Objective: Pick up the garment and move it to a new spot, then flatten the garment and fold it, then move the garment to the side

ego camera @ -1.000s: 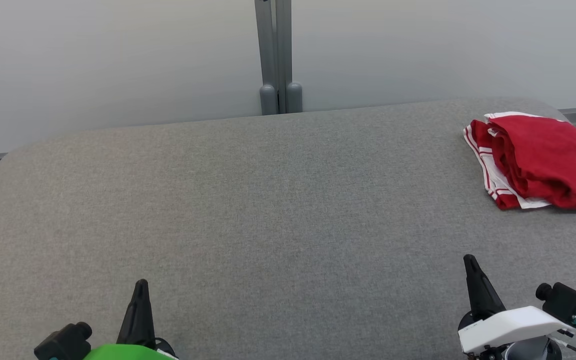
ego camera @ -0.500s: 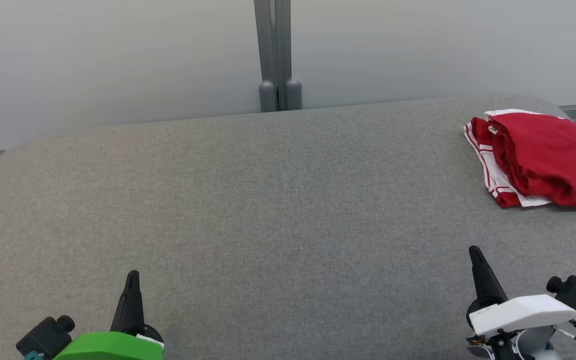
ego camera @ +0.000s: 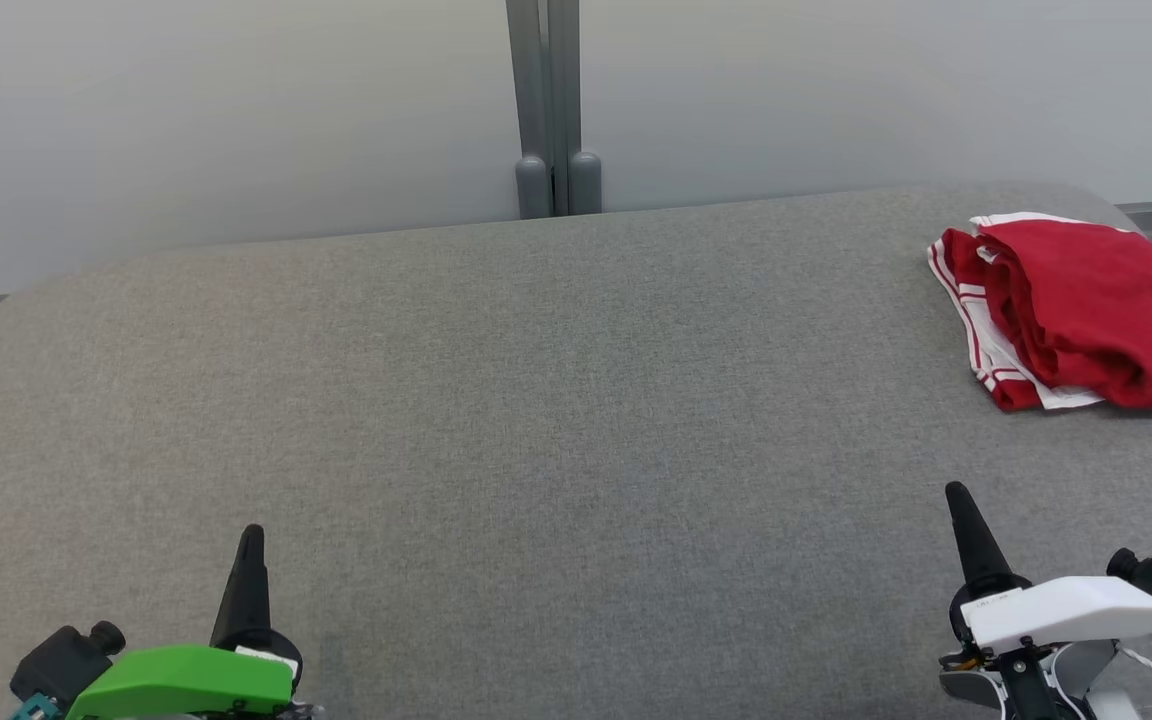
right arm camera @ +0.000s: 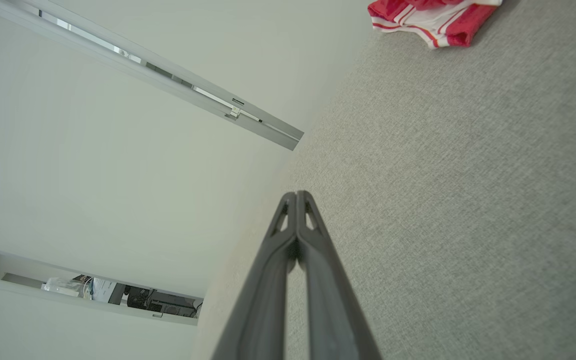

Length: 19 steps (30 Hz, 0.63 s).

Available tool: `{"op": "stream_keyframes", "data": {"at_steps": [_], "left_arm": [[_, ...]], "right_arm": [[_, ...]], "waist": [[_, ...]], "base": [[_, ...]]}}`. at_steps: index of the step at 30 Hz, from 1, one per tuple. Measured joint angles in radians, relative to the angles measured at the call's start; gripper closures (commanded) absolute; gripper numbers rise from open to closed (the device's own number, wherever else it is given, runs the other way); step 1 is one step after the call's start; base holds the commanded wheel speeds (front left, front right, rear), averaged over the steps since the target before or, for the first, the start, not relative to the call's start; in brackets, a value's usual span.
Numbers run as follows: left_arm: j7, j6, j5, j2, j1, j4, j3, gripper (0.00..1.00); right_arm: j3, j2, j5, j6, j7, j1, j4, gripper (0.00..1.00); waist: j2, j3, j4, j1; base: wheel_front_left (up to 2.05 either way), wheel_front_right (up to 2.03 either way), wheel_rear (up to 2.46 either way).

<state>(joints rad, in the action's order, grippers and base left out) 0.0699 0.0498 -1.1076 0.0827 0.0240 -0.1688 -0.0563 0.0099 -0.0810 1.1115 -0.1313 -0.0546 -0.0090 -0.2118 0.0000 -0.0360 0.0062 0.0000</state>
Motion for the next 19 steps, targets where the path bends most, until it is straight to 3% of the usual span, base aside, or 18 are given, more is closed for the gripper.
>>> {"op": "stream_keyframes", "data": {"at_steps": [19], "left_arm": [[-0.051,0.028,-0.190,0.001,-0.041,-0.027,0.042,1.00]], "right_arm": [[-0.031,0.002,0.183,0.000,0.046,-0.034,-0.010,1.00]], "waist": [[0.0000,0.012,-0.002,0.0000]], "base": [[0.00,0.00,0.00]]}}
